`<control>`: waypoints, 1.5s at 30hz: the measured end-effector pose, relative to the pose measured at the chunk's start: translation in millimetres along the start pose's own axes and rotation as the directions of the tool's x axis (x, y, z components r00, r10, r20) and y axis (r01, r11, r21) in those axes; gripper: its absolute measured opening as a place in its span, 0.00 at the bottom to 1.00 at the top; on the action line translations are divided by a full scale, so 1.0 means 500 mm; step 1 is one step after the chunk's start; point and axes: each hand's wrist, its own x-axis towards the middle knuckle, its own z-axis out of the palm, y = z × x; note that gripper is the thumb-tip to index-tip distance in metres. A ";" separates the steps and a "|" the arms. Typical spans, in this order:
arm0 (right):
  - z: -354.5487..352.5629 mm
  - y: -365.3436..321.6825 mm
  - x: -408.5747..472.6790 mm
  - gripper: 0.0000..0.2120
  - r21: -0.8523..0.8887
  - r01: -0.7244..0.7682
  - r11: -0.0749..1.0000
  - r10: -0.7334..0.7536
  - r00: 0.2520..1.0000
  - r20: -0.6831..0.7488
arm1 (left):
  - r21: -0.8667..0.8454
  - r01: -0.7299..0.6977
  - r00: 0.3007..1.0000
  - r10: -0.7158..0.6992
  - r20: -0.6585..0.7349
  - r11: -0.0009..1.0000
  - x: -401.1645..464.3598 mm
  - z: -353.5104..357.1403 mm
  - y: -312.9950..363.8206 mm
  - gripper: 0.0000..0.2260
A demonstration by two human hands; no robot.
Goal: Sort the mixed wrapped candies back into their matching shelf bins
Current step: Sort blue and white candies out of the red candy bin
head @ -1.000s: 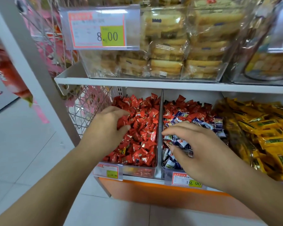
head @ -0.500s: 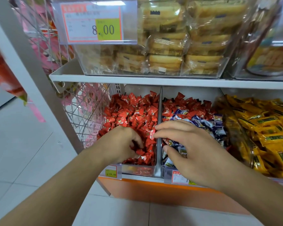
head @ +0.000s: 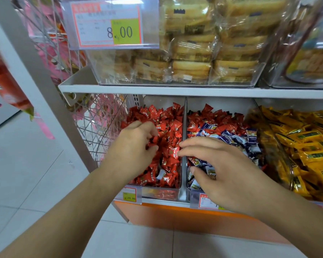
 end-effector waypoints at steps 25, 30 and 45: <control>-0.002 0.000 -0.004 0.19 -0.016 -0.002 1.000 0.002 1.000 0.010 | 0.065 0.022 0.791 -0.057 0.609 0.998 -0.005 0.028 -0.004 0.11; -0.003 0.002 -0.002 0.19 -0.023 0.005 1.000 -0.005 1.000 0.018 | 0.002 0.097 0.863 -0.086 0.499 0.995 -0.009 0.006 -0.010 0.11; -0.022 -0.041 -0.010 0.13 -0.008 -0.024 1.000 0.022 0.985 -0.169 | -0.685 0.375 0.899 -0.066 0.433 0.625 -0.040 -0.071 0.129 0.10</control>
